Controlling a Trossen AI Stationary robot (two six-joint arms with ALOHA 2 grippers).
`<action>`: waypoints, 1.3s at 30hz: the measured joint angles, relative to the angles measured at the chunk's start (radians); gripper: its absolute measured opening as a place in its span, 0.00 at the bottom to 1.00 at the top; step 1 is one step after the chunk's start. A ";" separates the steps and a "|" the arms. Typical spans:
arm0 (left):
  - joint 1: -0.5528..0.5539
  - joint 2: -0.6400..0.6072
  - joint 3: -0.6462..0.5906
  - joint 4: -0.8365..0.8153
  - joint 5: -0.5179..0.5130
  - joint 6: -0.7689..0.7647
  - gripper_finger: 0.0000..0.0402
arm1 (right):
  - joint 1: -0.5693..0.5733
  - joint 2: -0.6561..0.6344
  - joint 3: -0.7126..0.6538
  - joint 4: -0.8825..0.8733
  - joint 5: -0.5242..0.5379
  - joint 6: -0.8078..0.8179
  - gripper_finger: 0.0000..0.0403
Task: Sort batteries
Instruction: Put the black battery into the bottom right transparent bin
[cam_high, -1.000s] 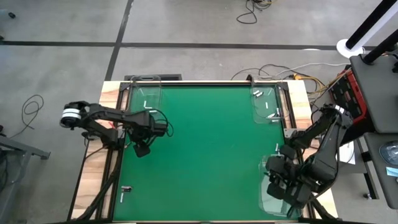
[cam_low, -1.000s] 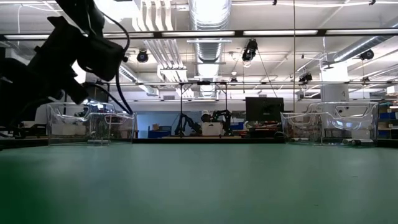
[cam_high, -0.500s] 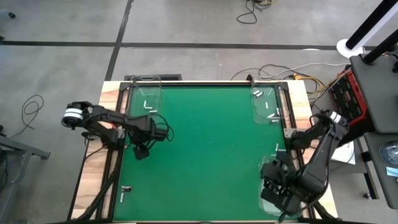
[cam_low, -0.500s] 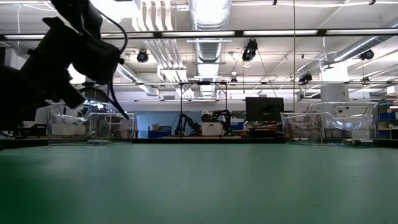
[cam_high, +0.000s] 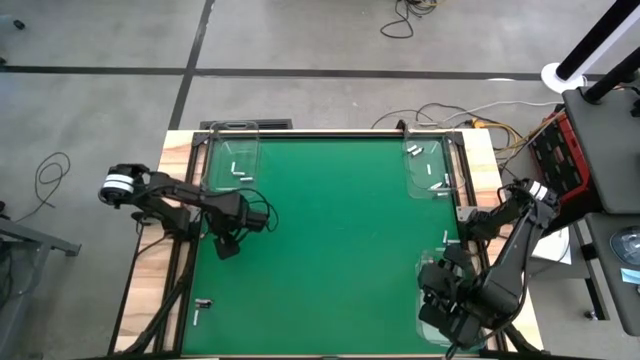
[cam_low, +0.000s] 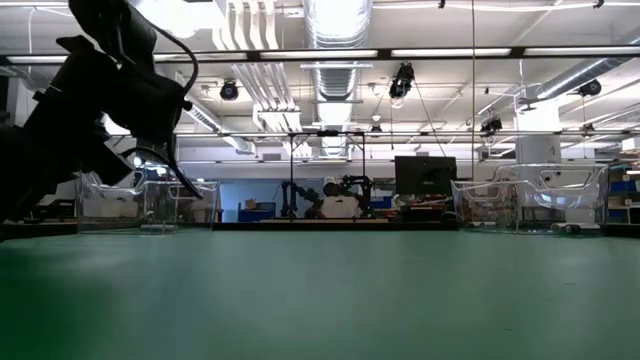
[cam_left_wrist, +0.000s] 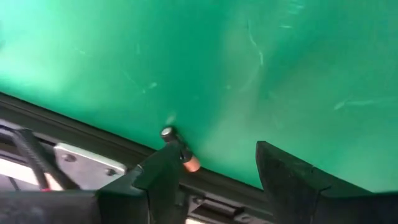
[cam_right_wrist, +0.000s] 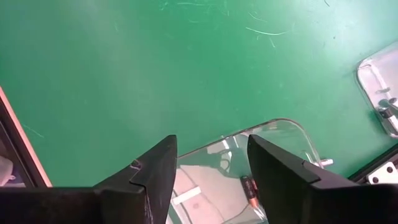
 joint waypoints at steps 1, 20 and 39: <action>0.010 0.000 0.001 -0.007 -0.008 0.024 0.48 | 0.000 0.000 0.000 0.000 0.000 0.000 0.48; 0.164 0.208 0.012 -0.062 -0.018 0.255 0.48 | -0.002 0.006 0.000 0.005 0.008 0.037 0.49; 0.140 0.336 -0.004 0.029 0.101 0.267 0.36 | -0.002 0.006 0.000 0.022 0.000 0.066 0.48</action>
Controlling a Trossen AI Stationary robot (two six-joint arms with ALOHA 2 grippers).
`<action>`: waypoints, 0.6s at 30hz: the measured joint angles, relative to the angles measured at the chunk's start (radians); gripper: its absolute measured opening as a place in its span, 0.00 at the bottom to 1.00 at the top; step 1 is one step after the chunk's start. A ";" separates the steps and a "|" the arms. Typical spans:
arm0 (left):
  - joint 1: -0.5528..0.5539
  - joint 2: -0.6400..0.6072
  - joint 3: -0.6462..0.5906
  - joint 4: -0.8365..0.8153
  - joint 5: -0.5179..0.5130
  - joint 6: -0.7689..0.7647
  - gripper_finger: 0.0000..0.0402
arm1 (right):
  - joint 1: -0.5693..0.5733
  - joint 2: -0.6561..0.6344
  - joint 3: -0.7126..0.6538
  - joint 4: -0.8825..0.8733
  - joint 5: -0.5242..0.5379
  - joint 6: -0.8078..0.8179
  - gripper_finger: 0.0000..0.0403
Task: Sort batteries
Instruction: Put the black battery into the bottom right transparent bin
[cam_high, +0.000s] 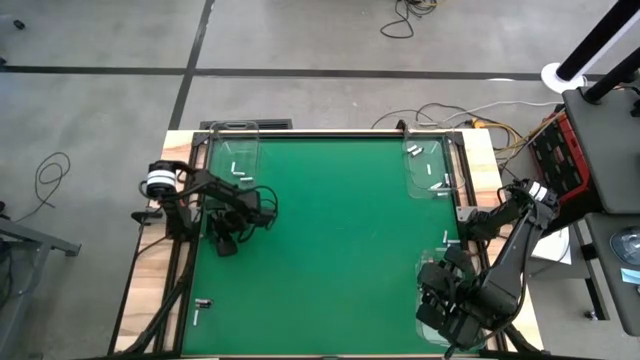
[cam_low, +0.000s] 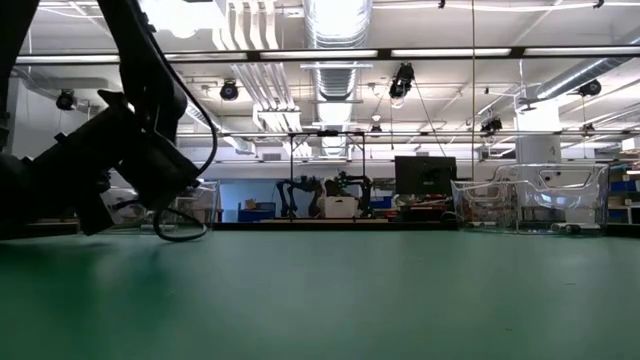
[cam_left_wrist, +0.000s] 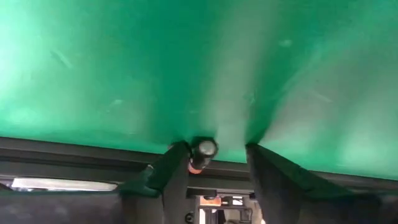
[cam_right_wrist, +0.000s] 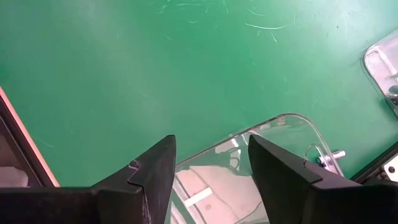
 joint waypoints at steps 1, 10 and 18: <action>-0.007 0.000 -0.001 0.002 0.002 -0.001 0.34 | 0.000 0.000 0.000 0.000 0.000 -0.001 0.47; -0.064 0.008 -0.023 0.019 0.008 -0.057 0.08 | 0.000 -0.001 0.000 -0.018 0.000 -0.001 0.45; -0.119 -0.023 0.004 -0.001 -0.024 -0.065 0.02 | -0.009 -0.008 0.065 -0.080 0.012 -0.072 0.46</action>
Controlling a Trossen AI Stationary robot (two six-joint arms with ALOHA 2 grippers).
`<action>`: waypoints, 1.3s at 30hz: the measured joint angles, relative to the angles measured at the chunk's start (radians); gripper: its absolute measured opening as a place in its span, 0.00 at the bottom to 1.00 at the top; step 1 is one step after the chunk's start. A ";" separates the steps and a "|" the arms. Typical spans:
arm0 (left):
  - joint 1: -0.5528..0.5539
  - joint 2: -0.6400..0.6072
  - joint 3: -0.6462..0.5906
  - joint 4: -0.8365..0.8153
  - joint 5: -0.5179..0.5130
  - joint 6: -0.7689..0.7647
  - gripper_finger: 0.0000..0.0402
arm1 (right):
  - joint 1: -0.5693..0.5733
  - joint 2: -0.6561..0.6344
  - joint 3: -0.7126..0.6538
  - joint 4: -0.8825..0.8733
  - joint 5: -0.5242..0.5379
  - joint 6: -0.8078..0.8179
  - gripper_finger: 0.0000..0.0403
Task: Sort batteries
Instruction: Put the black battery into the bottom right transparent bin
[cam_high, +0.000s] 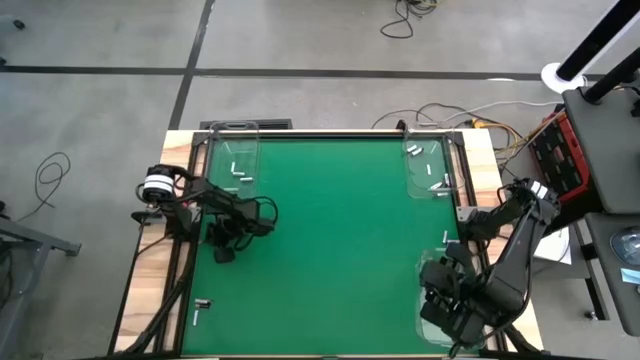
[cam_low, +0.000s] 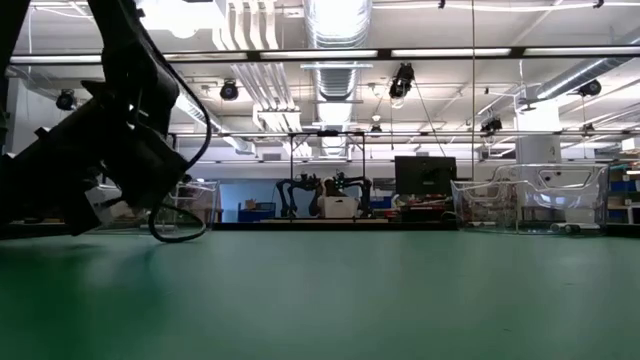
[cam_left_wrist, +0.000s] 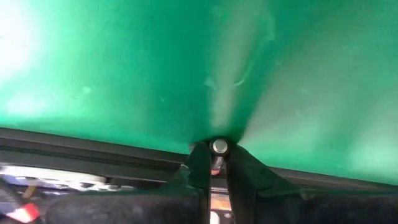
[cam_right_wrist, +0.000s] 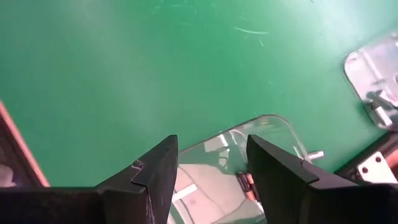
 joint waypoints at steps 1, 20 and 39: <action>-0.011 -0.011 0.012 -0.003 -0.012 -0.001 0.02 | -0.003 0.000 0.007 0.001 0.009 -0.012 0.45; -0.242 -0.591 0.156 0.518 -0.035 -0.345 0.02 | -0.195 0.014 0.027 0.422 0.176 -0.254 0.48; -0.249 -0.708 0.154 1.218 -0.204 -0.285 0.02 | -0.561 0.122 0.030 1.080 0.125 -0.673 0.46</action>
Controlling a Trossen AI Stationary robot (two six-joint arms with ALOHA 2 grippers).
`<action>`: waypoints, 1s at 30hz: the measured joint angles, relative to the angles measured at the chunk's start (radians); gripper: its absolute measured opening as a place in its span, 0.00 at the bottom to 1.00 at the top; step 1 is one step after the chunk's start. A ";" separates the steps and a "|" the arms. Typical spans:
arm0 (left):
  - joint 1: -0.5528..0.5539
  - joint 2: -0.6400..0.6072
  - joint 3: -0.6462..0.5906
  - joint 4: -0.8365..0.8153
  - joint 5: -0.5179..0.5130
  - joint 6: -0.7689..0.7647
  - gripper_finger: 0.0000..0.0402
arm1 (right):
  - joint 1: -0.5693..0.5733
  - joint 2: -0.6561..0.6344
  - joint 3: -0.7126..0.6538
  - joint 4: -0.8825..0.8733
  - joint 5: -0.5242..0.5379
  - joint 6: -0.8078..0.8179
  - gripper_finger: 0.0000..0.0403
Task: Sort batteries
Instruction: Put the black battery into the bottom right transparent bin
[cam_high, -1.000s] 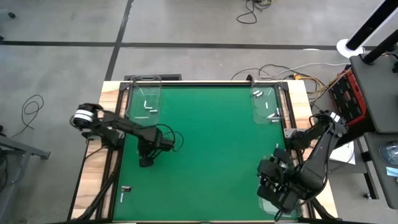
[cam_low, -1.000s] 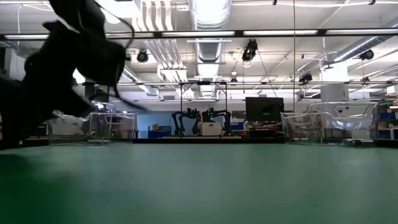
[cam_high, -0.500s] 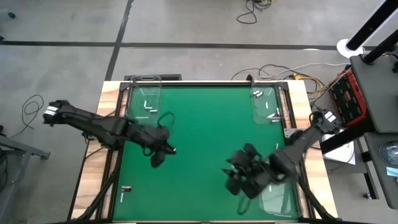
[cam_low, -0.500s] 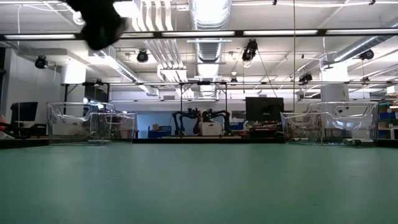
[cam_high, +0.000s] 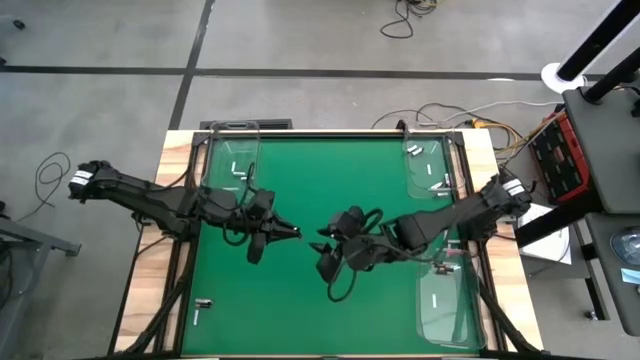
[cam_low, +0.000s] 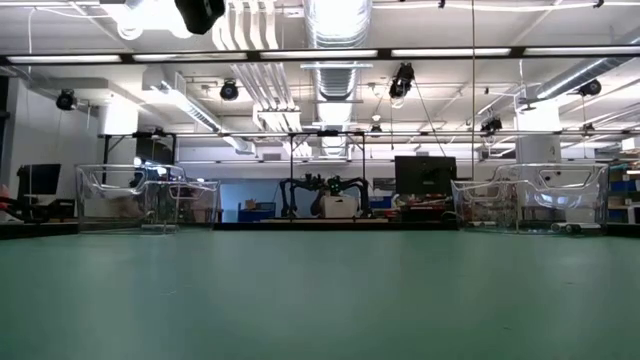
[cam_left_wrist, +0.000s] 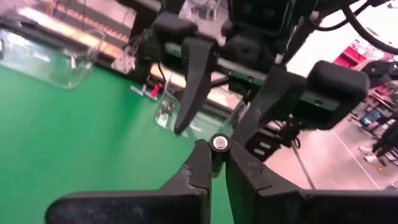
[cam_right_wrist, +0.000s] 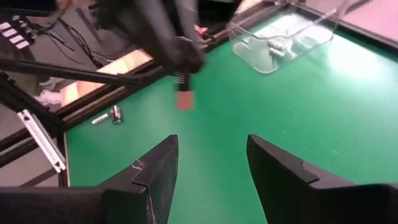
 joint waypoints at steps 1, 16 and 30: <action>0.000 0.000 0.000 0.008 -0.011 0.006 0.02 | -0.004 -0.004 0.000 0.004 -0.008 0.002 0.45; -0.001 0.047 0.000 0.135 0.002 0.009 0.02 | -0.036 -0.002 0.000 0.128 -0.085 -0.102 0.30; -0.002 0.051 0.000 0.123 0.030 0.009 0.02 | -0.041 -0.004 0.000 0.130 -0.129 -0.110 0.08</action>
